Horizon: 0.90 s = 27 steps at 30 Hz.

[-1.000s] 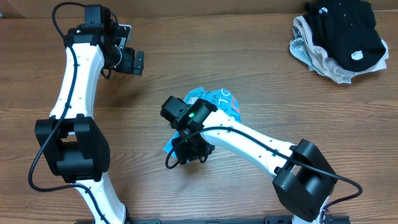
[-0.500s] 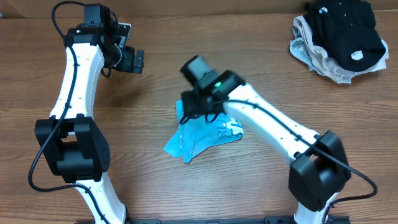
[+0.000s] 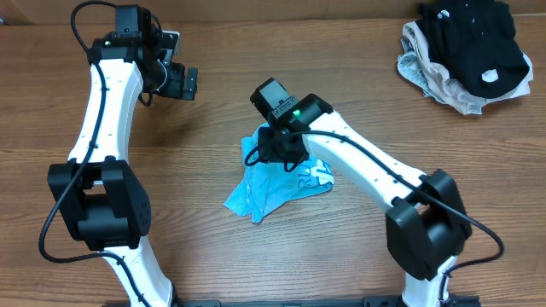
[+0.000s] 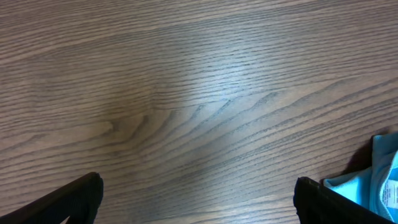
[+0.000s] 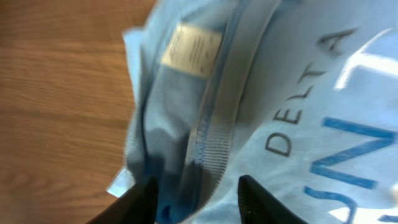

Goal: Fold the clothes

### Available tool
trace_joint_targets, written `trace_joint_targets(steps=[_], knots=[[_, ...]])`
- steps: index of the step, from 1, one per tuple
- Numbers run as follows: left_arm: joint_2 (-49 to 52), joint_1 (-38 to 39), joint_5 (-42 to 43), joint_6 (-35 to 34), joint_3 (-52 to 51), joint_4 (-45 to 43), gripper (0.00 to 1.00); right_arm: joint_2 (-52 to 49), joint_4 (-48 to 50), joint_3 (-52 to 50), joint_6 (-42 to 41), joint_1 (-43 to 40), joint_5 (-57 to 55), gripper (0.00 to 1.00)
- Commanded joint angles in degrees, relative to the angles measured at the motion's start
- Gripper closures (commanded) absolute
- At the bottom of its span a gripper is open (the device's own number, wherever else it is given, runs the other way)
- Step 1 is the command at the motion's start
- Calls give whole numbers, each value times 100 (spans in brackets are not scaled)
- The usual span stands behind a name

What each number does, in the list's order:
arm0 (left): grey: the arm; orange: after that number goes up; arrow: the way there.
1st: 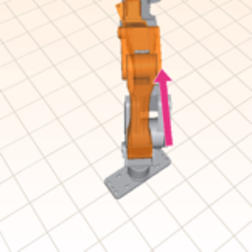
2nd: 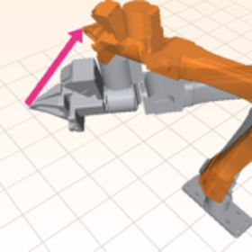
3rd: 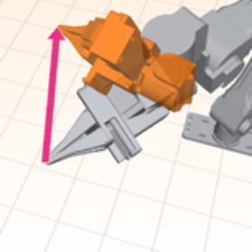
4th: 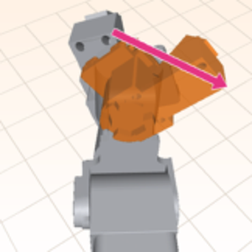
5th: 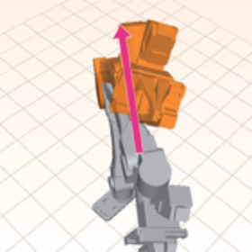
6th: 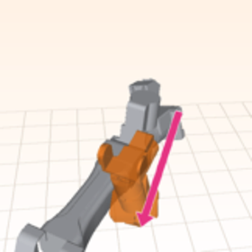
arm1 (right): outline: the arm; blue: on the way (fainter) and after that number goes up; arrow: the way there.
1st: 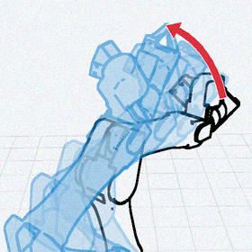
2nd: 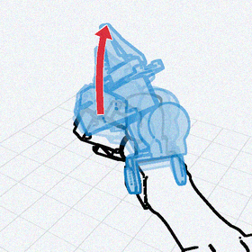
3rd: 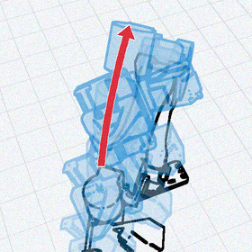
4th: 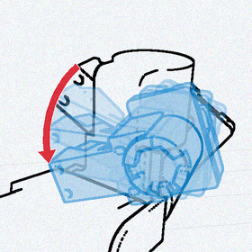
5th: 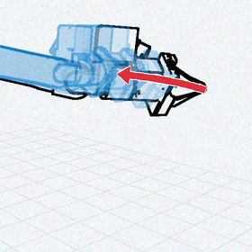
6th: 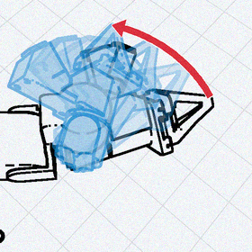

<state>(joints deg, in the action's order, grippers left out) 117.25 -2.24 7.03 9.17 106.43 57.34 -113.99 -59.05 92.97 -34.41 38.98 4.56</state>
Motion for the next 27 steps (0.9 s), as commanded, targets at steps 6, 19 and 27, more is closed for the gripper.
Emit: trace_joint_targets(steps=[6, 19, 27], knots=[[-35, 28, -13, -57, -31, -35, 0, -190, -74, 87, -72, 33, 409, 91], [-35, 11, -15, -57, -31, -164, 0, 118, -870, 87, 953, 1137, 1268, 96], [-35, 11, -15, -59, -31, -188, 0, 118, -872, 92, 1215, 1714, 944, 50]])
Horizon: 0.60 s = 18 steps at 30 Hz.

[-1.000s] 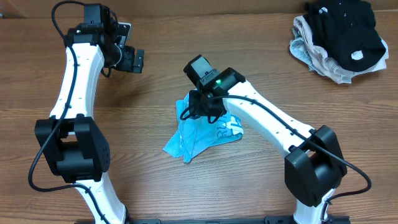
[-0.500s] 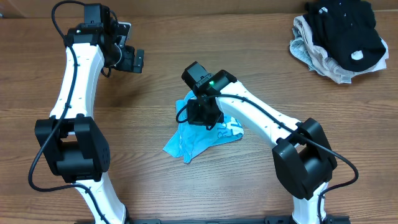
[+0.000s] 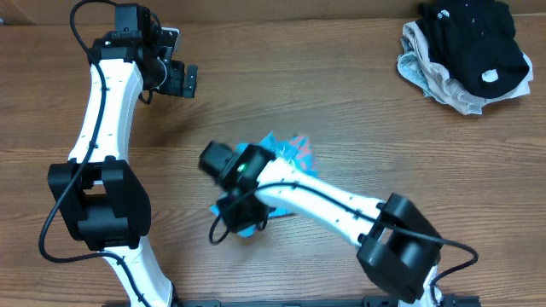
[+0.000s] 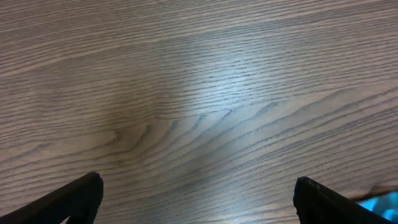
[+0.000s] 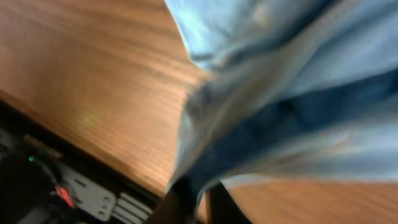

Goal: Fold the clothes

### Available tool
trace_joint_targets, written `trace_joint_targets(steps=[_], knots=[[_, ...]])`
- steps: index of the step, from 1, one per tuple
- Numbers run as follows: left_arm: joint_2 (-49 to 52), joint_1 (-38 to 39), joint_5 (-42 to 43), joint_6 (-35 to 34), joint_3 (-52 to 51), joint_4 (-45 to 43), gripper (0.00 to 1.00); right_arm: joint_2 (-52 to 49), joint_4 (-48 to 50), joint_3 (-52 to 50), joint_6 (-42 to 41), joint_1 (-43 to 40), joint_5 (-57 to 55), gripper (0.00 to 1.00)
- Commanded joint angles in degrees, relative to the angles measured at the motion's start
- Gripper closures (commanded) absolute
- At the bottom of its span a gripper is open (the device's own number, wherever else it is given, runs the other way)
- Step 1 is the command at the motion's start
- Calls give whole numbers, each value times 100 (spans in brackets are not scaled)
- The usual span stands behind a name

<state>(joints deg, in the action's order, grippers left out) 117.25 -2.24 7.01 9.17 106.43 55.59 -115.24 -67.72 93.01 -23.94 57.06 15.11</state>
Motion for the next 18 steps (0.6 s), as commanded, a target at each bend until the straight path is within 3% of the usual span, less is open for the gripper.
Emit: trace_joint_targets(steps=[1, 3, 7, 13, 18], knots=[[-35, 9, -13, -59, -31, -9, 0, 249, -17, 103, 153, -157, -114, 43], [-35, 2, -13, -59, -31, 0, 0, 273, -61, 177, 122, -363, -136, 38], [-35, 0, -11, -59, -31, 2, 0, 308, -264, 597, 125, -990, -407, 38], [-35, 0, -11, -59, -31, -20, 0, 306, 402, 1095, 343, -1834, -496, 42], [-35, 0, -13, -59, -31, -20, 0, 114, 643, 1084, 382, -1974, -498, 47]])
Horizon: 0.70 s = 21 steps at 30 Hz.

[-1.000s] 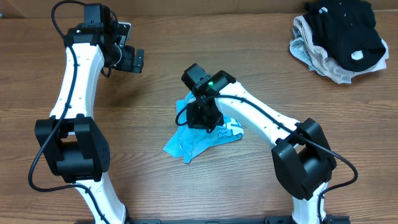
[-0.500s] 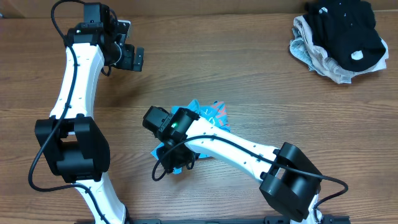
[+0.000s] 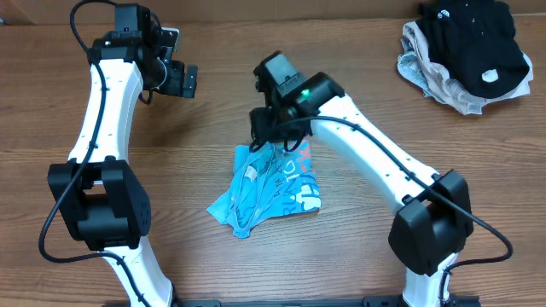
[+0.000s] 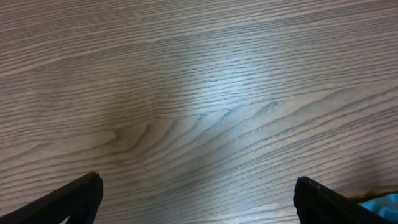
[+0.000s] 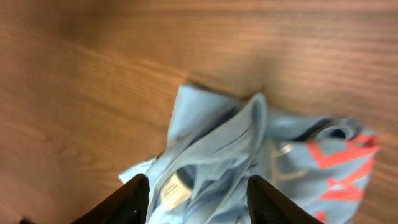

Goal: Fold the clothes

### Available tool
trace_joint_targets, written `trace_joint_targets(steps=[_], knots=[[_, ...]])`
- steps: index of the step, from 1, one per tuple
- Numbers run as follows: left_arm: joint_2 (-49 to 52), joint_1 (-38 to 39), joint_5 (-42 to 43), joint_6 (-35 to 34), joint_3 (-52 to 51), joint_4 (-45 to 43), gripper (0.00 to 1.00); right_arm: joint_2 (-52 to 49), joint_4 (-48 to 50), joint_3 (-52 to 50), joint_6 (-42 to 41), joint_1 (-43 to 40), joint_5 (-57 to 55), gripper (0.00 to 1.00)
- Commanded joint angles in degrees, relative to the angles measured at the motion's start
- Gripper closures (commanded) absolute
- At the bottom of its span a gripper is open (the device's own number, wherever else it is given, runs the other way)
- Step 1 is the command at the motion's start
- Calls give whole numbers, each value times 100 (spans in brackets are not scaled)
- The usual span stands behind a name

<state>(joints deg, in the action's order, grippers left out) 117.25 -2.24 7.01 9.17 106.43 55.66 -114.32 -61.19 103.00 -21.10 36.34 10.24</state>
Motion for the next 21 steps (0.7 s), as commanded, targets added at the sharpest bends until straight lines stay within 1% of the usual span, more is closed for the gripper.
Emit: trace_joint_targets(steps=[1, 8, 13, 17, 19, 21], knots=[[-35, 0, -11, -59, -31, -28, 0, -72, -59, 83, 66, 127, -13, 46], [-35, 0, -13, -59, -31, -24, 0, -505, -81, 46, -37, 238, 96, 46], [-35, -4, -15, -59, -31, -24, 0, -667, -81, -28, -280, 260, 66, 46], [-35, -9, -120, -59, -31, -59, 0, -807, -22, -31, -313, 260, 35, 47], [-35, -11, -264, -57, -31, -85, 0, -879, 68, -31, -313, 262, 52, 49], [-35, -11, -426, -59, -31, -94, 0, -940, 181, -31, -315, 295, 52, 55]])
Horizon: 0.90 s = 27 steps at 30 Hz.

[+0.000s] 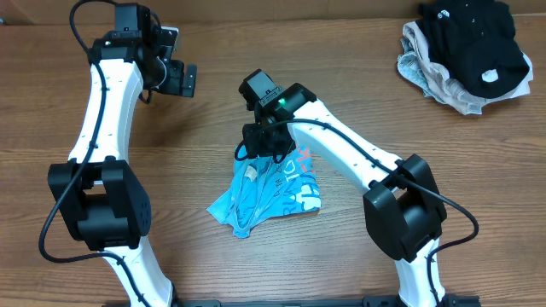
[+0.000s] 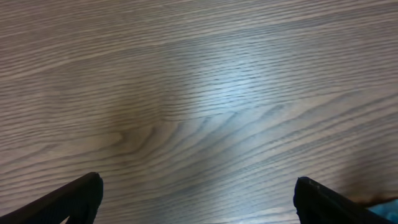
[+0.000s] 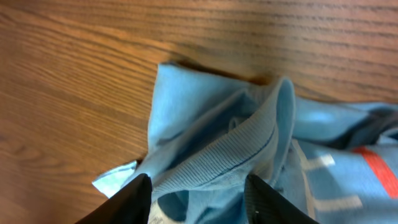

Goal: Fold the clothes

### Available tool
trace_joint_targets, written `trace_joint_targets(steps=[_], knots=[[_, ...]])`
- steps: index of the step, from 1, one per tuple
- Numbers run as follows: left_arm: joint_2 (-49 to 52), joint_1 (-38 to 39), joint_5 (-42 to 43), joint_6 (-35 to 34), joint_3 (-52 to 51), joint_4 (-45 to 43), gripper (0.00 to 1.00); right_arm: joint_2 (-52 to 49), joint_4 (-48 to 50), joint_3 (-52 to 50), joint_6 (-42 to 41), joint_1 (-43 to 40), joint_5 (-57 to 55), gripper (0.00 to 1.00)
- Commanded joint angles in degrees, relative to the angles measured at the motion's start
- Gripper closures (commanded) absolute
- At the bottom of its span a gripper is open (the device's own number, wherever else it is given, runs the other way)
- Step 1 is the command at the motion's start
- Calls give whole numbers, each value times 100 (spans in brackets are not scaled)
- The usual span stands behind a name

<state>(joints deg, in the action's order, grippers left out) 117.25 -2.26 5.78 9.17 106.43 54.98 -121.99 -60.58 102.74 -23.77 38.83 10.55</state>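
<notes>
A light blue shirt (image 1: pixel 266 194) with white and red print lies crumpled at the middle of the table. My right gripper (image 1: pixel 263 143) hangs over its far end. In the right wrist view the right gripper (image 3: pixel 199 200) is open, both fingers (image 3: pixel 138 198) low against the cloth, with the ribbed collar (image 3: pixel 249 146) bunched up between them. My left gripper (image 1: pixel 181 79) stays far off at the back left. In the left wrist view the left gripper (image 2: pixel 199 205) is open over bare wood with nothing in it.
A heap of black and white clothes (image 1: pixel 465 49) sits at the back right corner. Wooden table (image 1: pixel 409 128) surrounds the shirt. The right arm reaches across from the front right.
My right gripper, open a little above the shirt's far end, is now lower and slightly left, with the collar between its fingers. The shirt and the left arm have not moved.
My right gripper first sat on the collar of the bunched shirt at mid-table. Then it was shut on cloth near the front left. After that it was open above the far end, the shirt lying more spread out. Now it is down at the collar.
</notes>
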Motion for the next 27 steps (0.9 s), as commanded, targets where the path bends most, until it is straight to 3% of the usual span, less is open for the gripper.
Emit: trace_joint_targets(steps=[1, 5, 15, 21, 24, 27], knots=[[-35, -11, -402, -57, -31, -26, 0, -210, 179, -4, -52, 68, 24, 62], [-35, -79, -686, -68, -31, -50, 0, -297, 350, -4, -157, 168, 20, 96], [-35, -890, -632, -750, -31, -282, 0, -308, 1257, 170, 203, 627, 522, 96], [-35, -1189, -616, -750, -31, -282, 0, -302, 1069, 299, 754, 907, 822, 96], [-35, -1237, -573, -750, -31, -229, 0, -236, 302, 789, 737, 763, 815, 55], [-35, -1235, -573, -748, -31, -166, 0, -155, -778, 1464, 634, 343, 651, 40]])
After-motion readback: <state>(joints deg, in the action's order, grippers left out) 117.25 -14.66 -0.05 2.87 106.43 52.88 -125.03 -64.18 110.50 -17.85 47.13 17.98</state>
